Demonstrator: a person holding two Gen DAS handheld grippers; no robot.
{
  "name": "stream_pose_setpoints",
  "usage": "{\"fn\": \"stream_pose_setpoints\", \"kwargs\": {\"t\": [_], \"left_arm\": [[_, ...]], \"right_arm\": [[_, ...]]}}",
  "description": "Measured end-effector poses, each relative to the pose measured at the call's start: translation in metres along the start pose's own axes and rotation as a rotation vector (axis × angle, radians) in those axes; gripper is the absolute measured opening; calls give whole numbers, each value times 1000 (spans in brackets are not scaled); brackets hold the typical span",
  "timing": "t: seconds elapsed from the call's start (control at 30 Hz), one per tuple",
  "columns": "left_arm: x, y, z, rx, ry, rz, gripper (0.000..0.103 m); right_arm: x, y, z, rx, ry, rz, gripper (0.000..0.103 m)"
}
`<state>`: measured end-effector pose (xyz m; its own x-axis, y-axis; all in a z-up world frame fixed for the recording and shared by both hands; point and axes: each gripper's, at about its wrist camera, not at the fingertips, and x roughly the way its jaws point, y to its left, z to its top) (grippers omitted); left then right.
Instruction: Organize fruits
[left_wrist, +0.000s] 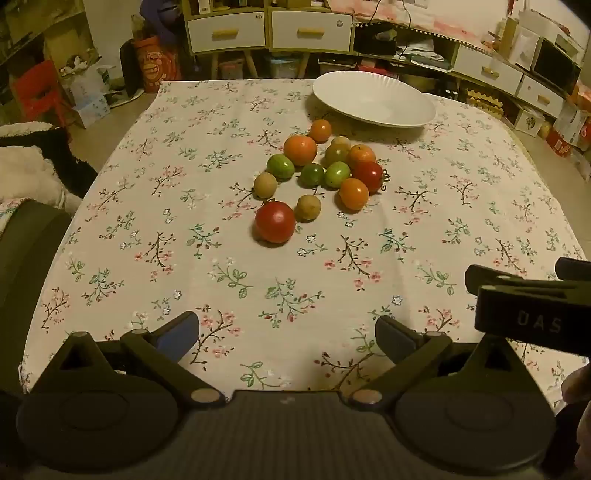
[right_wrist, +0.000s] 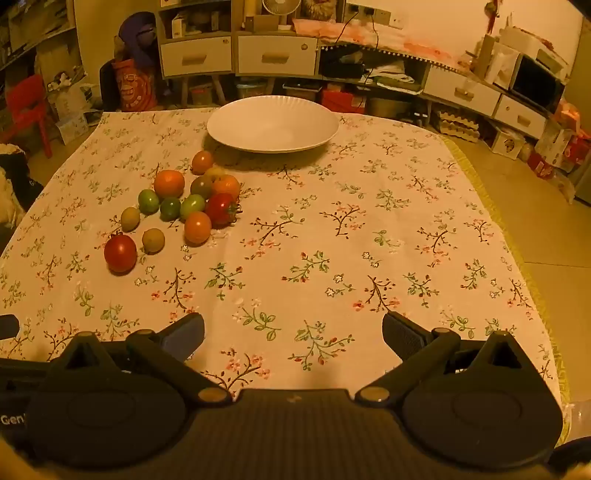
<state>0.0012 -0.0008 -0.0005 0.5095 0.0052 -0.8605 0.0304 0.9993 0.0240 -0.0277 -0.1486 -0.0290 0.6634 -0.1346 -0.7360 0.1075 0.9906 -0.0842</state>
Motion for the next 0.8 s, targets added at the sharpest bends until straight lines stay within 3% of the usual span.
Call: {"fn": "stream_pose_setpoints", "kwargs": {"t": [0.8], "left_arm": [[-12, -2, -1, 9, -71, -6, 100]], "right_arm": [[-11, -2, 2, 20, -34, -15, 103]]}}
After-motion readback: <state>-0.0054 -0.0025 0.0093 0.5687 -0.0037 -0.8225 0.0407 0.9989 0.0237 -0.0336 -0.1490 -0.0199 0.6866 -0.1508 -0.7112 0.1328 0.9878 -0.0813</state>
